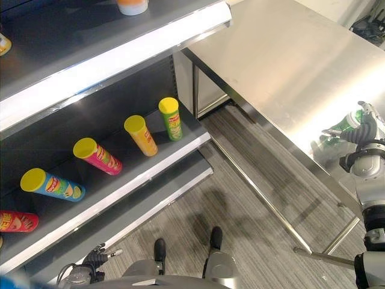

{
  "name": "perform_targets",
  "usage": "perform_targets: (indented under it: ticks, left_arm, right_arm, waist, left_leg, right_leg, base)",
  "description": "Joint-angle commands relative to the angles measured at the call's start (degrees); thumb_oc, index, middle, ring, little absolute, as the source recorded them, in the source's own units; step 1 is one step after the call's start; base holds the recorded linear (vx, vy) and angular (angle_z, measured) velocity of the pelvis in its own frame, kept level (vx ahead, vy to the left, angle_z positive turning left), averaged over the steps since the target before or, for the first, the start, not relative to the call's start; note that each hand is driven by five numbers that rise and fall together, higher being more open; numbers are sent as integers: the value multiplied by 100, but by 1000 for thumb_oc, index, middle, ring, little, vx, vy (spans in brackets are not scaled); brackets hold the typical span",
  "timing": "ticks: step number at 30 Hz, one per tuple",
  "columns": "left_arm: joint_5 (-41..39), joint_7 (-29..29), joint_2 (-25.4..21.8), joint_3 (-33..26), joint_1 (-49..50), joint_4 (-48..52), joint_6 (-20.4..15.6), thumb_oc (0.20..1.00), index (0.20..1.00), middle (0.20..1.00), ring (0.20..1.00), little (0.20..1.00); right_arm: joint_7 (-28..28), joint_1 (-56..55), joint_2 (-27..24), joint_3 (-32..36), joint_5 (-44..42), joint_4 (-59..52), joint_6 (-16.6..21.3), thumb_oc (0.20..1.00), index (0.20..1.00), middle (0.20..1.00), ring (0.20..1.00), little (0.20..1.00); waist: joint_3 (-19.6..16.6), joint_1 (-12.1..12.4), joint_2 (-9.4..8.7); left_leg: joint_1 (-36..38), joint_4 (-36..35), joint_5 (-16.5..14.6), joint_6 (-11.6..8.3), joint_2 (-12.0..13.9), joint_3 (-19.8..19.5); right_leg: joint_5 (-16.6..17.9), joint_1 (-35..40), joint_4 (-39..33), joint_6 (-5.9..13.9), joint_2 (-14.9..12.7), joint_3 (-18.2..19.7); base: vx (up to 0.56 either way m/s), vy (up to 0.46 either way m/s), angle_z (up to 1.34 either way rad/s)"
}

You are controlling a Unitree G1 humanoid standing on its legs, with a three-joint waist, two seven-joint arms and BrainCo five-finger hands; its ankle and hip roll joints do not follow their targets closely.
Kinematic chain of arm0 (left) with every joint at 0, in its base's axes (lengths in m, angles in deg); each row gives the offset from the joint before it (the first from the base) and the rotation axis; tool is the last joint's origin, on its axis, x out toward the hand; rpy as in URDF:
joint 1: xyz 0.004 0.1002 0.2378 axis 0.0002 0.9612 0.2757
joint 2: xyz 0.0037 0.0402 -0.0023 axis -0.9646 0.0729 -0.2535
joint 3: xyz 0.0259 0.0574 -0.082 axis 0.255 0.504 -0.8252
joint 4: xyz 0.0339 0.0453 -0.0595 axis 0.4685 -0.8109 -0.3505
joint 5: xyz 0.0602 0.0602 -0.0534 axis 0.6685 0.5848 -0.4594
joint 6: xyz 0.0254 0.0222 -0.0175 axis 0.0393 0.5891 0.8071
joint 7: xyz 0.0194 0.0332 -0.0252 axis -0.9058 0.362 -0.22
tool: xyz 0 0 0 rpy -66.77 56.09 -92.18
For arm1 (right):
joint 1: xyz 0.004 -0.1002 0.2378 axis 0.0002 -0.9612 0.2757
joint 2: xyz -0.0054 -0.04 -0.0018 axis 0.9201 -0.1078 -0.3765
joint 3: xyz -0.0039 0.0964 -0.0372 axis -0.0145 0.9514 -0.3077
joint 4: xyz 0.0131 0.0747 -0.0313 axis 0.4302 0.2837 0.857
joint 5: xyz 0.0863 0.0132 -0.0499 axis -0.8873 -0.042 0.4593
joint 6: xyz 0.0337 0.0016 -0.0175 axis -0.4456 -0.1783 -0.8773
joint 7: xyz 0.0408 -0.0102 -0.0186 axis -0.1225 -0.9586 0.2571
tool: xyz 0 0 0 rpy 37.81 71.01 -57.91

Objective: Put the goods on the table back onto the shelves and tidy them up.

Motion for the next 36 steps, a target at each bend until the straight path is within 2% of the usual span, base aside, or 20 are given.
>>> perform_targets:
  ticks: [1,2,3,4,5,14,20,26,36]
  left_arm:
    - [-140,-113,-223,276,-129,-114,-151,1000,1000,1000,1000,1000]
    - [-141,-116,-224,276,-128,-113,-148,1000,1000,1000,1000,1000]
    - [-134,-113,-228,275,-114,-85,-151,1000,1000,1000,1000,1000]
    - [-134,-113,-228,275,-113,-84,-151,1000,1000,1000,1000,1000]
    - [-135,-104,-227,272,-107,-85,-149,1000,1000,1000,1000,1000]
    - [-117,-101,-255,216,-88,-37,-137,1000,1000,1000,1000,1000]
    - [-50,-130,-285,72,-138,-58,-92,1000,1000,1000,1000,1000]
    - [-25,-108,-323,-9,-130,5,-88,1000,1000,1000,1000,1000]
    - [-40,-89,-325,-16,-123,60,-85,1000,1000,1000,1000,1000]
  right_arm:
    - [-119,376,-280,-304,-11,143,70,890,890,890,890,890]
    - [-105,376,-280,-312,-8,148,67,561,561,561,561,561]
    - [-64,364,-299,-350,30,179,53,282,282,282,282,282]
    - [-64,364,-299,-351,30,179,53,219,219,219,219,219]
    - [-44,348,-305,-353,50,180,47,200,200,200,200,200]
    - [-11,170,-407,-219,108,-94,55,200,200,200,200,200]
    - [-232,-411,-480,610,93,-942,125,200,200,200,200,200]
    - [-303,-684,-613,1043,174,-1507,217,200,200,200,200,200]
    - [-252,-714,-726,1096,183,-1702,254,200,200,200,200,200]
  waist:
    - [-106,144,-254]
    - [-104,144,-252]
    - [-103,147,-251]
    - [-104,147,-251]
    - [-103,146,-251]
    - [-112,105,-264]
    - [-170,52,-312]
    - [-232,41,-359]
    - [-286,53,-406]
  left_leg:
    - [-115,221,-166,-350,231,-61]
    - [-116,227,-167,-350,232,-62]
    - [-115,230,-170,-349,234,-62]
    - [-115,230,-170,-349,234,-63]
    - [-115,230,-170,-349,235,-61]
    - [-88,238,-190,-341,237,-52]
    - [-16,272,-250,-342,254,-25]
    - [57,309,-300,-348,291,-4]
    - [115,305,-312,-364,338,19]
  right_leg:
    - [-992,269,178,278,-106,-98]
    - [-993,269,183,276,-109,-100]
    - [-991,274,183,277,-114,-108]
    - [-991,274,183,277,-114,-109]
    - [-989,274,183,278,-117,-107]
    - [-1001,289,204,287,-128,-109]
    - [-1050,377,230,279,-120,-127]
    - [-1087,447,274,266,-111,-134]
    - [-1107,488,275,259,-88,-132]
  base:
    - [0,0,0]
    - [0,0,0]
    - [0,0,0]
    - [0,0,0]
    - [0,0,0]
    - [0,0,0]
    - [5,0,1]
    - [2,0,1]
    - [0,0,0]
